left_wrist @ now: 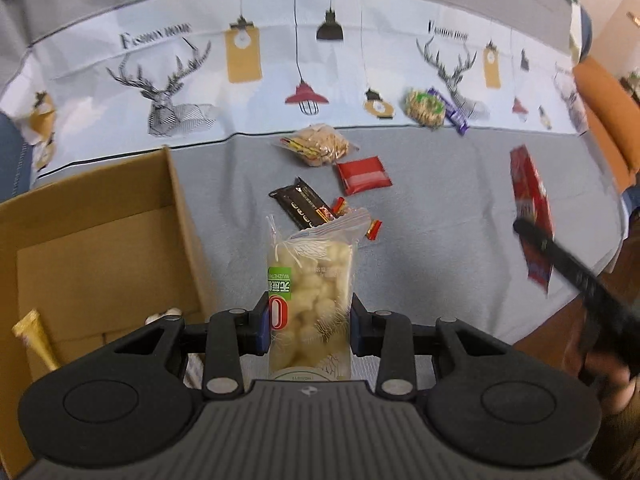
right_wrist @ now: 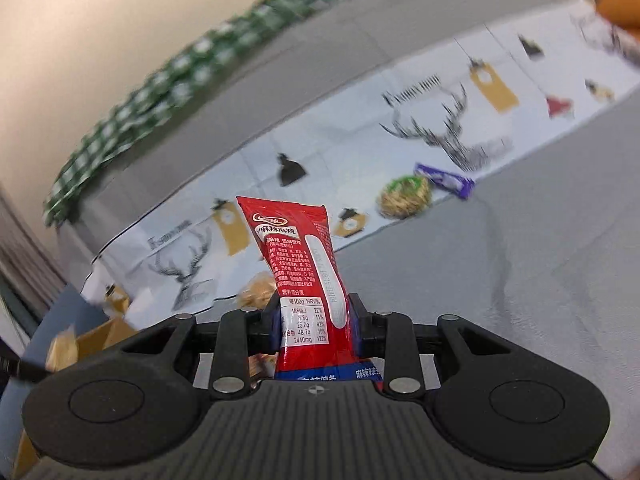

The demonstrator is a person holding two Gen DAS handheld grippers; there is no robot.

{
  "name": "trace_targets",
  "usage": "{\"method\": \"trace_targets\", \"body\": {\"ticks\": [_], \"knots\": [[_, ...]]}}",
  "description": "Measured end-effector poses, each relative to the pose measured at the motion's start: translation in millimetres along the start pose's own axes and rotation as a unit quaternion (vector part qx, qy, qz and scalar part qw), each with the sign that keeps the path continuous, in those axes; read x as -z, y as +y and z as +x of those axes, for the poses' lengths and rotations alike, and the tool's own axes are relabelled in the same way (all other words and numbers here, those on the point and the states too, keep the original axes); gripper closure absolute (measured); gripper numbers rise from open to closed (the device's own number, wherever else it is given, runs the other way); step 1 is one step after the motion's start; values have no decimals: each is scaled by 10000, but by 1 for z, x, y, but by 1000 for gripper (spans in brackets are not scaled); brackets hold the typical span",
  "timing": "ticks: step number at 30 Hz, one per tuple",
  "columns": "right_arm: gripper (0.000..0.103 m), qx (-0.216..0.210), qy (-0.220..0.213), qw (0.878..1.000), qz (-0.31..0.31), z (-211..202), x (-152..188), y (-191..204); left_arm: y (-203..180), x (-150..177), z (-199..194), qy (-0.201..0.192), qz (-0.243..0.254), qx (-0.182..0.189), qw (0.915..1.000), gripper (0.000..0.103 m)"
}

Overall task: Organize snacks
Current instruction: 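Carry the puff bag and red wafer pack into the box with both tools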

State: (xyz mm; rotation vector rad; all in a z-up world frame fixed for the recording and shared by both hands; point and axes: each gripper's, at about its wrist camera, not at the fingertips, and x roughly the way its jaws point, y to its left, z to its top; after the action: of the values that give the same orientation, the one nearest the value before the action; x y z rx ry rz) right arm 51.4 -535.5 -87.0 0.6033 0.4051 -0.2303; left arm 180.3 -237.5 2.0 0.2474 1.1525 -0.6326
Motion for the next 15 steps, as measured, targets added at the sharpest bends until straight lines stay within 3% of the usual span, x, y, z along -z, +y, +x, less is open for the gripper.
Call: {"method": "trace_targets", "body": {"ticks": [8, 15], "knots": [[71, -548, 170, 9964, -621, -81, 50, 102, 16, 75, -80, -375, -251, -73, 9990, 63], [70, -1094, 439, 9835, -1373, -126, 90, 187, 47, 145, -125, -545, -665, -318, 9958, 63]]}}
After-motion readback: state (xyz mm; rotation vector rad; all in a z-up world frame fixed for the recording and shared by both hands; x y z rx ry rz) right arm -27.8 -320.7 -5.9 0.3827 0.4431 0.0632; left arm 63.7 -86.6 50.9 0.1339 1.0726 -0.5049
